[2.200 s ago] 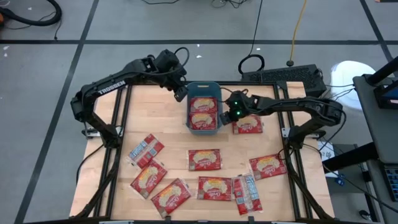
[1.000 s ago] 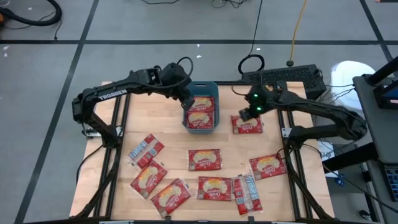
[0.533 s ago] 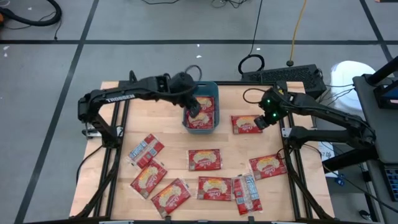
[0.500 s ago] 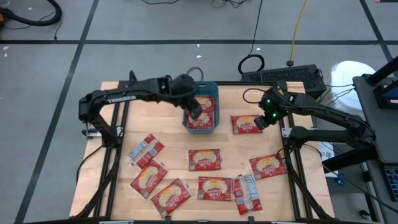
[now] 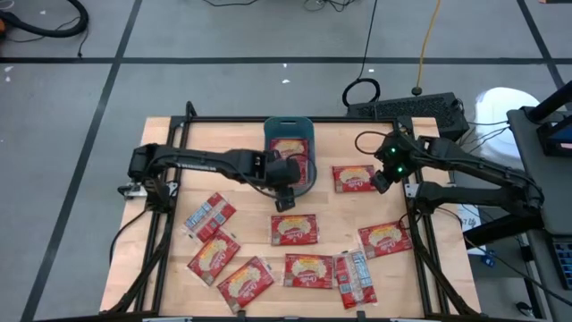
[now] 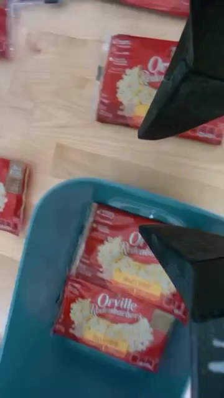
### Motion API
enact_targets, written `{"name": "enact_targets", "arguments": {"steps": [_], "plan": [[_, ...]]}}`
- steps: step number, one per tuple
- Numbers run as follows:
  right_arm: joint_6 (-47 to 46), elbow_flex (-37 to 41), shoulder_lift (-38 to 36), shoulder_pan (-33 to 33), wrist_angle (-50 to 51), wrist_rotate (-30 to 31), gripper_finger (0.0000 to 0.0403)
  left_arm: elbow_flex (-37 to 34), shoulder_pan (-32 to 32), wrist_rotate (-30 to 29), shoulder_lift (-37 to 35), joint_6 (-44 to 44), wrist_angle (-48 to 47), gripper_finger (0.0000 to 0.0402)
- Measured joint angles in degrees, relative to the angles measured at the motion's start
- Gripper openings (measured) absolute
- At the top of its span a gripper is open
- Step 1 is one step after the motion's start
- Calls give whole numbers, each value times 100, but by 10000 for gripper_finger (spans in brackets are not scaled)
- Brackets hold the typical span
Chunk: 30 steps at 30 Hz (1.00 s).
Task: Sort popcorn bags into baskets
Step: Put the red popcorn bag into the blue bin
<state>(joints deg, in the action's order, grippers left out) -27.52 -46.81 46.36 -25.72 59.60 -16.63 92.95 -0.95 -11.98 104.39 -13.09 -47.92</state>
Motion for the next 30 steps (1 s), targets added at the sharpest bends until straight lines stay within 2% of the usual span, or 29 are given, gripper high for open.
{"name": "enact_targets", "arguments": {"steps": [7,12,18,22,27,30], "plan": [[113,0,-4,3,-135,152,125,2,-28,-5,259,-17,22,217],[104,36,2,3,-265,164,132,4,13,271,248,-77,-8,185],[-371,426,-10,27,-806,118,132,4,-63,282,250,228,-204,149],[-575,541,-13,159,-929,-21,132,-183,-69,281,250,556,-213,148],[-657,546,-25,370,-927,-17,132,-397,-57,255,250,673,-193,160],[-773,546,-25,485,-927,-12,132,-437,-70,295,250,625,-211,152]]}}
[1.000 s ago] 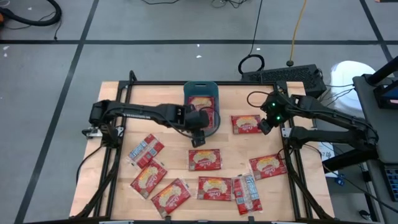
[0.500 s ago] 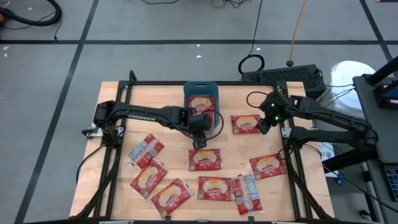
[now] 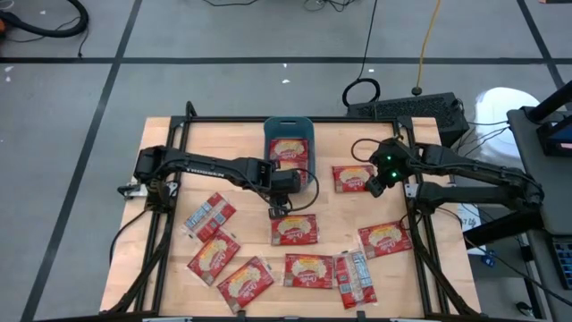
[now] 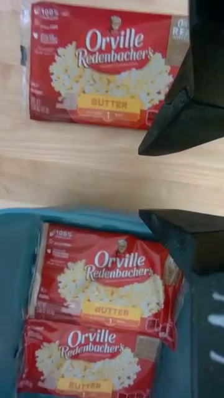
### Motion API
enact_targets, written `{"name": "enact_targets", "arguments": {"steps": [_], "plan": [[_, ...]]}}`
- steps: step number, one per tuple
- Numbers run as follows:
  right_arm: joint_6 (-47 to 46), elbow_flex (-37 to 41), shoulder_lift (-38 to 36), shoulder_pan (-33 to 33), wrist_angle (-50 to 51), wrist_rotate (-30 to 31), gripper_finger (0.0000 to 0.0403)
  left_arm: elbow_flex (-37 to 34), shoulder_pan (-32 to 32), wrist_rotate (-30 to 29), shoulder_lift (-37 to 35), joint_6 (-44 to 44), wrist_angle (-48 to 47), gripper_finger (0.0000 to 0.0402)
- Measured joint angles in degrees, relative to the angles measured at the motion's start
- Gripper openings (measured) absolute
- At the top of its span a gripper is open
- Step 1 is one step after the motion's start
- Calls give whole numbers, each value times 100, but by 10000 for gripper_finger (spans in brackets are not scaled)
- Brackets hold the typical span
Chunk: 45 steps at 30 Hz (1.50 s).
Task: Sort popcorn bags into baskets
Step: Put the red popcorn bag into the blue bin
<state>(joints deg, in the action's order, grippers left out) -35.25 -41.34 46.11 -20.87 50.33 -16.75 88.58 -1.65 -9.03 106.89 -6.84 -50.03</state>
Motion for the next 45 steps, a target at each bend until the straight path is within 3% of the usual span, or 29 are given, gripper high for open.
{"name": "enact_targets", "arguments": {"steps": [9,14,16,24,31,37,45], "plan": [[-206,0,0,271,3,22,132,117,-327,-7,0,-522,12,108],[-1078,0,12,316,185,395,133,383,-460,-366,-9,-1080,112,122],[-1020,0,42,315,175,479,135,385,-498,-500,-9,-1473,240,135],[950,0,610,316,-307,1134,187,385,-826,-1041,-9,-3254,995,183],[2668,0,1600,327,-1867,1211,250,387,-1245,-1216,-9,-4459,1344,158],[4198,0,2344,499,-2349,1210,250,387,-1691,-1209,-9,-4906,1134,133],[4783,4,3127,791,-2779,951,232,387,-2028,-1207,-9,-5385,603,129]]}}
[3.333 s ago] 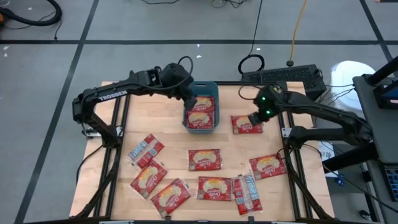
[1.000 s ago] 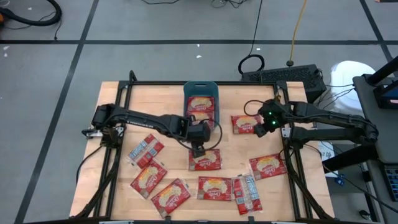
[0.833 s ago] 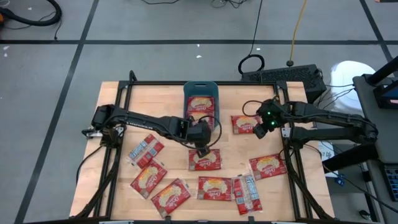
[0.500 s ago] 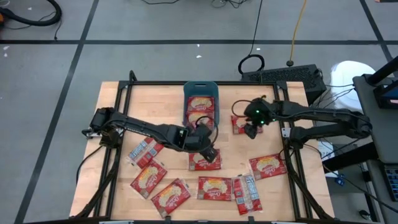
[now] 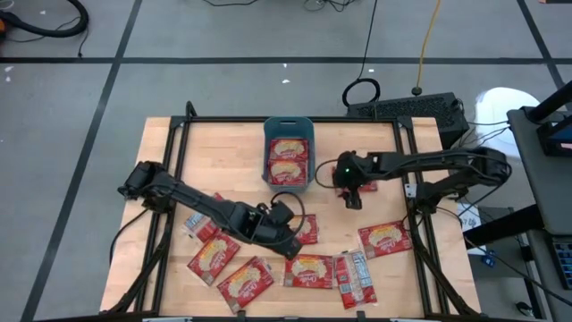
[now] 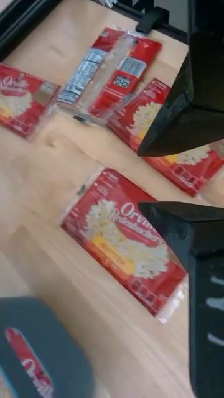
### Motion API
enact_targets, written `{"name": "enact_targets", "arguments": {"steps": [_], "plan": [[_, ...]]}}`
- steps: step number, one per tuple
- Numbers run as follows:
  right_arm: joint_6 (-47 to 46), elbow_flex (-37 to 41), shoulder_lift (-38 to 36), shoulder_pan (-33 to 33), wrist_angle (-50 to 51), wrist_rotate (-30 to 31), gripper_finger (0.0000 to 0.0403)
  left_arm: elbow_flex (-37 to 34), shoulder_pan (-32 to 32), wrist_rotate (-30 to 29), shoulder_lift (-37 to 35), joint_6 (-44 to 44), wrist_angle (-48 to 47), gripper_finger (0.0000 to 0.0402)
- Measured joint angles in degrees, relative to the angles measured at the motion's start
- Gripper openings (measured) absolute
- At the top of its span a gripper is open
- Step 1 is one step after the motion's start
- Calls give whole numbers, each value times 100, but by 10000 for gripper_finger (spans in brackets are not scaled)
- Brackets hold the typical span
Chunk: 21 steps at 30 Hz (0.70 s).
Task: Sort popcorn bags into baskets
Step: Put the red popcorn bag into the blue bin
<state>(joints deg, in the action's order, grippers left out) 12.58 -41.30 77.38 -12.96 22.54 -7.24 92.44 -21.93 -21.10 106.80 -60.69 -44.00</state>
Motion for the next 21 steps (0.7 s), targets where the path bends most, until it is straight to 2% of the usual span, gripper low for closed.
{"name": "enact_targets", "arguments": {"steps": [6,14,19,21], "plan": [[-374,0,136,197,-301,449,256,0,-70,0,0,-82,-137,129],[-635,340,132,416,-515,606,274,2,-37,0,0,57,-287,129],[-930,483,70,513,-691,1522,274,2,-49,-2,0,-73,-278,129],[-801,483,45,517,-840,1624,274,2,-77,-2,0,-145,-268,129]]}}
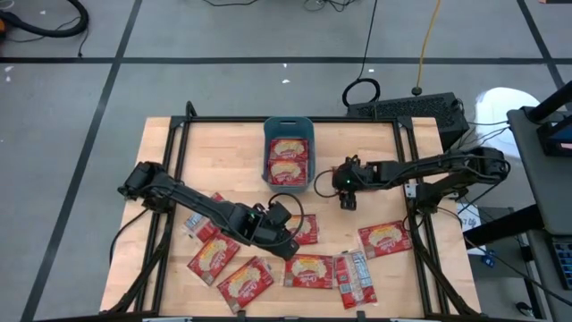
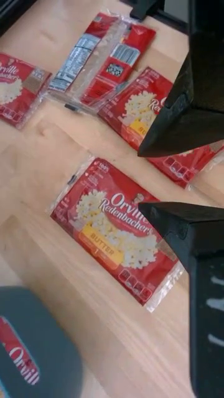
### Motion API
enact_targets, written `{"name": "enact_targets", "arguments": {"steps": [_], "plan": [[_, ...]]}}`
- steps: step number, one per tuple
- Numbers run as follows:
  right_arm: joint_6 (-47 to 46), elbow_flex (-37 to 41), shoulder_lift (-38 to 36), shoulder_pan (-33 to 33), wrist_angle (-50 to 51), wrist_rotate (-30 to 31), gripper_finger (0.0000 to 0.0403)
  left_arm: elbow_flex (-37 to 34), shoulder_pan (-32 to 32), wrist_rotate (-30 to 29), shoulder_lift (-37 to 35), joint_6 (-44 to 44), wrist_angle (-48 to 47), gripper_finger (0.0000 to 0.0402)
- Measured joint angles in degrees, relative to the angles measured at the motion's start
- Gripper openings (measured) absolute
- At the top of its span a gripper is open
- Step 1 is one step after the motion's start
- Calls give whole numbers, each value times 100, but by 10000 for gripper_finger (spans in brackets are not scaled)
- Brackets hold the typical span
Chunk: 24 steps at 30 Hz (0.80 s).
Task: Sort popcorn bags into baskets
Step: Put the red popcorn bag into the blue bin
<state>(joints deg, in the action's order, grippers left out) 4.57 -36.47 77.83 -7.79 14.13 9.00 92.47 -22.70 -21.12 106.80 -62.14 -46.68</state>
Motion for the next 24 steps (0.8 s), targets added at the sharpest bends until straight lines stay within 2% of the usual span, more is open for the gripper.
{"name": "enact_targets", "arguments": {"steps": [7,16,20,24], "plan": [[117,98,4,4,-22,-158,274,0,-32,0,0,-223,31,129],[-64,925,-11,4,-1036,-139,264,0,-166,0,0,-406,67,129],[-103,1001,-11,4,-1048,-156,215,0,-235,-21,0,-405,70,129],[-377,1008,-70,9,-1001,-201,132,0,-254,-95,0,-139,68,129]]}}
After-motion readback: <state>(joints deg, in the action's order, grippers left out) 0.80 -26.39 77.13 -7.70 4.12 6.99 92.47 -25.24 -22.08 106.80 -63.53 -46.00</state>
